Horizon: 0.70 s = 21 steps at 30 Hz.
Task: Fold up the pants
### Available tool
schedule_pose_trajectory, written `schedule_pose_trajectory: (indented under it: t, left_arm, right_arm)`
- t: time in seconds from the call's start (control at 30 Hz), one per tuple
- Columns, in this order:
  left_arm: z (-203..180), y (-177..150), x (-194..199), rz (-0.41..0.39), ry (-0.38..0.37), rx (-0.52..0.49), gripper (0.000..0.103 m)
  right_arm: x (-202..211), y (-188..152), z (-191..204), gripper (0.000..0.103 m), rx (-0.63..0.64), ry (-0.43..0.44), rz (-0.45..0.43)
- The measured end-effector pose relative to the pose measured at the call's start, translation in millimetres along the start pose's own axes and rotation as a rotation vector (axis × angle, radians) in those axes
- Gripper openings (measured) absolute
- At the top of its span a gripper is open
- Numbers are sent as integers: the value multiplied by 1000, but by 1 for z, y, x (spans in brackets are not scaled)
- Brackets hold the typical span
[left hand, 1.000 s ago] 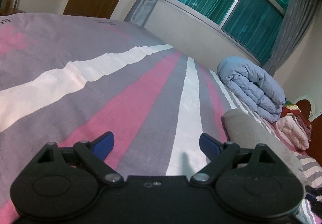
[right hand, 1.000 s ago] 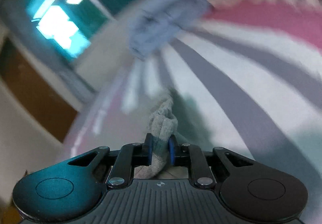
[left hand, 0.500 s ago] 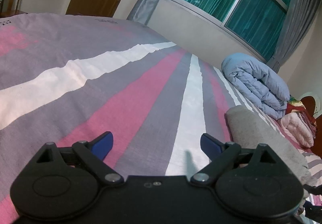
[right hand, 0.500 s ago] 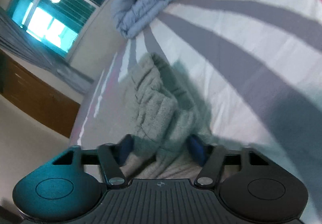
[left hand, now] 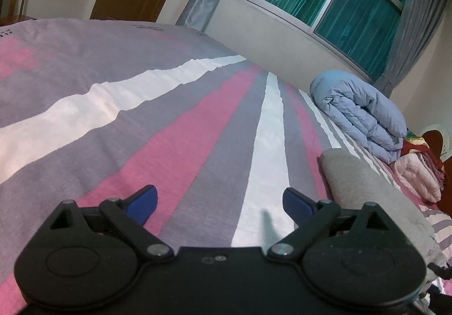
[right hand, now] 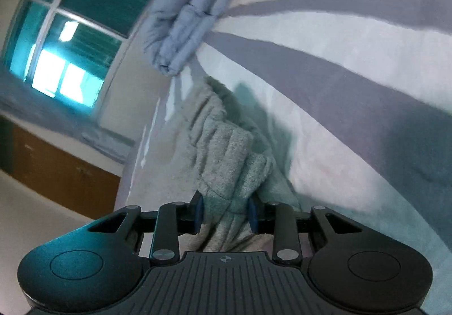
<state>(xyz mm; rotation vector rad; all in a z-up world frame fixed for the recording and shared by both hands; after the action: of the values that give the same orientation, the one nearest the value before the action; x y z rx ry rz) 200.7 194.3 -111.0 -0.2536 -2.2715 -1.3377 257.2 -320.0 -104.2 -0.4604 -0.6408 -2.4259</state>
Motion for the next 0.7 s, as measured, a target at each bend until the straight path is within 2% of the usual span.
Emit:
schedule_pose_trajectory:
  t: [0.1, 0.17, 0.23, 0.37, 0.43, 0.53, 0.63, 0.7]
  left_arm:
    - [-3, -1, 1, 5, 13, -45, 89]
    - [-8, -3, 2, 9, 20, -97, 89]
    - [-17, -7, 7, 5, 13, -163, 89]
    - [-44, -20, 25, -26, -56, -284, 89]
    - [-62, -28, 38, -54, -119, -344, 89]
    - [-87, -42, 51, -66, -189, -447, 89]
    - [-104, -55, 52, -46, -209, -535, 89]
    - [-106, -60, 43, -11, -201, -541, 87]
  right_arm:
    - [-9, -5, -1, 36, 43, -8, 71]
    - [2, -1, 10, 50, 110, 3, 69]
    - [29, 0, 17, 75, 240, -50, -31]
    - [65, -7, 28, 79, 509, -182, -230]
    - [65, -16, 29, 80, 568, -223, -265]
    - [60, -21, 25, 80, 567, -218, -270]
    - [62, -22, 25, 80, 563, -208, -286]
    - [69, -23, 26, 80, 564, -193, -282]
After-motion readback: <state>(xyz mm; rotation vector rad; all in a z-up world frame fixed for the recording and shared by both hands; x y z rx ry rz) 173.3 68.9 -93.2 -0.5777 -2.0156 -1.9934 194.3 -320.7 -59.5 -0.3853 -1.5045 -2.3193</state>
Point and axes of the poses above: each gripper's, at about its wrist camera, not at the fingertips, and x roughly against the way its jaws point, z to its left, y to its top, the point moved 6 cm from there along -x, roughly the way its jaws point, and after that the axes turned 2 degrees about -x, right-handed, at the moved point
